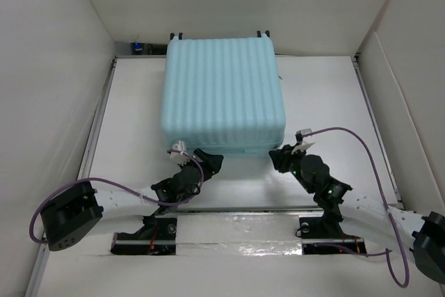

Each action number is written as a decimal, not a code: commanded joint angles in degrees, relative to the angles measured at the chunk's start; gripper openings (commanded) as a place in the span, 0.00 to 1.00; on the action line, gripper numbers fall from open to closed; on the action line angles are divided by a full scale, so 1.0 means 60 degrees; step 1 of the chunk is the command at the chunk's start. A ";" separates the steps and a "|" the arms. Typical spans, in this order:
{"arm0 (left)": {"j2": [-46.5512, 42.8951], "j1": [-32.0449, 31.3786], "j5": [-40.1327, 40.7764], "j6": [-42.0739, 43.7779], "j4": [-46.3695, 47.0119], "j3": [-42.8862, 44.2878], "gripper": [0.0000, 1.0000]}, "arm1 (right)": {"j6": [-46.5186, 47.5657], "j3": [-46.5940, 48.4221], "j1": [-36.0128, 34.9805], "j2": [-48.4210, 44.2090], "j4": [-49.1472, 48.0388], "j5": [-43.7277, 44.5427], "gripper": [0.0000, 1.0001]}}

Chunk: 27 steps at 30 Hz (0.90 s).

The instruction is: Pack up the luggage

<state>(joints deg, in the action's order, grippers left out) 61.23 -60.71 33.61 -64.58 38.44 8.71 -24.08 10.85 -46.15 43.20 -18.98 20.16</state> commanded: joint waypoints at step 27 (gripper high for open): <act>0.1571 0.0421 0.0830 0.1138 0.2454 0.0877 0.28 | 0.0292 0.0593 -0.0494 0.1236 -0.1963 0.0566 0.00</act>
<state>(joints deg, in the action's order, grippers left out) 69.32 -59.64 34.89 -61.80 48.45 10.48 -23.27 11.68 -46.92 49.60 -24.12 21.69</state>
